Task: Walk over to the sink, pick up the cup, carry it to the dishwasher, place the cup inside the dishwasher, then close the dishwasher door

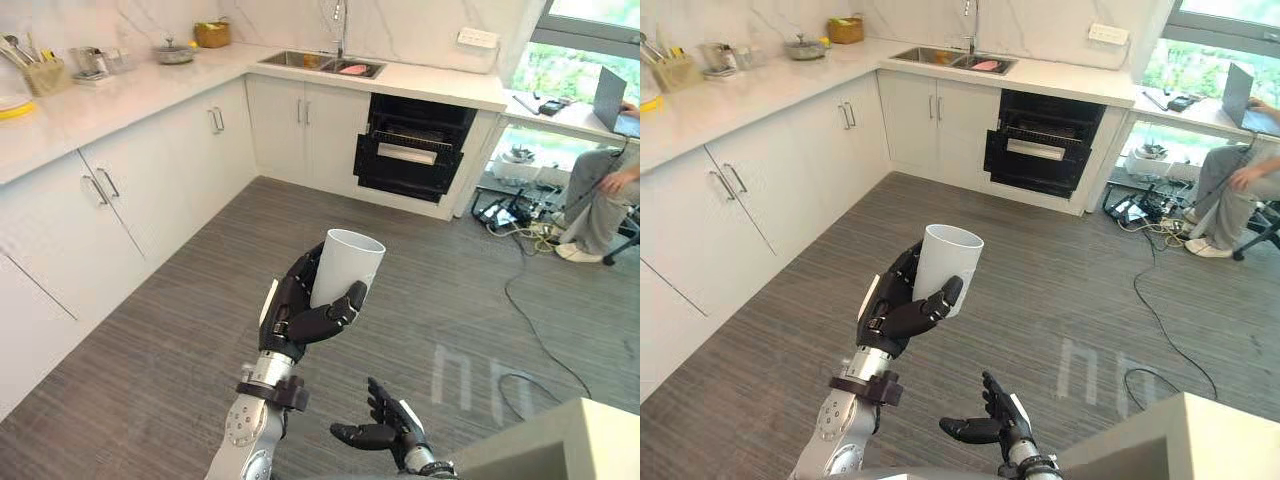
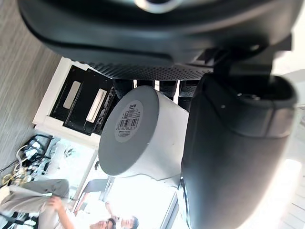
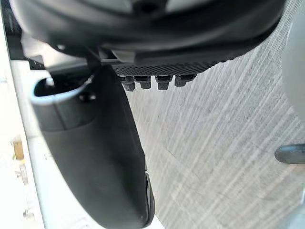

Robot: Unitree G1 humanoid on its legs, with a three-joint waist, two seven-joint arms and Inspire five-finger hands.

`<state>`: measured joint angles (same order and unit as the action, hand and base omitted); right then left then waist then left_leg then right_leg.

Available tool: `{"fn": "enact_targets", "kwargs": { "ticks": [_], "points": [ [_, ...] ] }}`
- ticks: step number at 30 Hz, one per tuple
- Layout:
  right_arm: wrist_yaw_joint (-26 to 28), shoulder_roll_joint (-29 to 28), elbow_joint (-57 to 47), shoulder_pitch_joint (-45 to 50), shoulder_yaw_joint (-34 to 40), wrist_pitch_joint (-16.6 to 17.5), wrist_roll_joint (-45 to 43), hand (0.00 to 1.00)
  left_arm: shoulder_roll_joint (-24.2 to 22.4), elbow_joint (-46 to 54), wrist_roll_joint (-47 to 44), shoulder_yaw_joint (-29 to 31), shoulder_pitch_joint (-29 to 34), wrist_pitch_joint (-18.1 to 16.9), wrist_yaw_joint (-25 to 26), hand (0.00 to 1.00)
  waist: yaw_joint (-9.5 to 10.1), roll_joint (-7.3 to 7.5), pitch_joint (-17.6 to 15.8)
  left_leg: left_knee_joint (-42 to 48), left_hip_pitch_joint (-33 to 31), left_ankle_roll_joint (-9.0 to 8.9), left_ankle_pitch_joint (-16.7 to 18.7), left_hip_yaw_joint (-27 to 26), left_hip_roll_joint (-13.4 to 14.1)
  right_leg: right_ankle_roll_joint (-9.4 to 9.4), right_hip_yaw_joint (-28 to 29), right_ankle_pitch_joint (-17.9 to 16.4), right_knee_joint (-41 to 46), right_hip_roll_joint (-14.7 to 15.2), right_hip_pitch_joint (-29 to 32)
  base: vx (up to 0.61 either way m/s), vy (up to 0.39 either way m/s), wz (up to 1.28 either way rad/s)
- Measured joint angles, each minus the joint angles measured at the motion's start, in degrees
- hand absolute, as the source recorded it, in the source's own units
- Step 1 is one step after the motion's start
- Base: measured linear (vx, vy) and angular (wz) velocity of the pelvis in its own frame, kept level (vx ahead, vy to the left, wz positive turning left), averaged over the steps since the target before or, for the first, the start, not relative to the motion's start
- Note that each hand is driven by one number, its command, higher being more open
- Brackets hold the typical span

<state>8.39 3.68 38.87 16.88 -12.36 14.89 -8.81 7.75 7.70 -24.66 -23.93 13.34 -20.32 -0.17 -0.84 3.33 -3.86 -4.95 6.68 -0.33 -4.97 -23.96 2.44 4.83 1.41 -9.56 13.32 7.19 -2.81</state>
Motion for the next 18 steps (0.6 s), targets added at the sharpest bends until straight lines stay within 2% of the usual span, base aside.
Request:
{"fn": "enact_targets", "kwargs": {
  "ticks": [4, 9, 10, 16, 18],
  "points": [
    [-0.01, -0.23, -1.35, -0.37, -0.28, 0.09, -0.07, 1.0, -0.17, 2.22, -0.01, 0.39, 0.13, -0.02, -1.99, 0.0, -0.11, -0.26, 0.37, -0.3, 0.22, -0.45, -0.05, -0.43, 1.32, -0.65, 0.22, 2.1, -4.58, -1.28, -2.45, 0.09, -0.048, -0.08],
    [-0.2, 0.16, -1.27, -0.67, 0.89, 0.09, -0.09, 1.0, -0.24, 2.42, -0.05, 0.42, 0.13, 0.01, -4.14, 0.0, -0.17, -0.66, 0.81, -0.31, 0.28, -0.63, 0.03, -1.63, 1.89, -0.91, 1.4, 2.63, -5.96, -1.92, -2.57, 0.05, -0.029, -0.12],
    [0.48, 2.94, 1.24, -0.63, 0.97, 0.16, -0.06, 1.0, 0.06, 0.96, -0.03, 1.08, 0.21, 0.12, -3.79, 0.0, -0.28, -3.31, 0.72, -0.4, -1.01, -1.78, -0.82, -2.53, 3.52, -1.34, 2.72, 6.48, -9.33, -3.52, -2.22, 0.0, 0.0, 0.0],
    [0.49, 2.93, 1.11, -0.37, 1.12, 0.16, -0.07, 1.0, 0.05, 0.85, -0.02, 1.53, 0.23, 0.12, -3.78, 0.0, -0.22, -3.27, 0.82, -0.38, -0.84, -1.82, -0.78, -2.7, 3.72, -1.49, 2.91, 6.77, -10.4, -3.74, -2.14, 0.0, 0.0, -0.02],
    [0.49, 2.9, 0.57, 0.33, 1.18, 0.16, -0.07, 1.0, -0.07, 0.5, 0.04, 2.13, 0.23, 0.09, -3.77, 0.0, -0.68, -3.23, 0.9, -0.36, -1.32, -1.96, -0.87, -1.76, 3.79, -1.87, 1.22, 6.8, -11.45, -3.65, -2.52, 0.01, -0.024, 0.19]
  ]
}}
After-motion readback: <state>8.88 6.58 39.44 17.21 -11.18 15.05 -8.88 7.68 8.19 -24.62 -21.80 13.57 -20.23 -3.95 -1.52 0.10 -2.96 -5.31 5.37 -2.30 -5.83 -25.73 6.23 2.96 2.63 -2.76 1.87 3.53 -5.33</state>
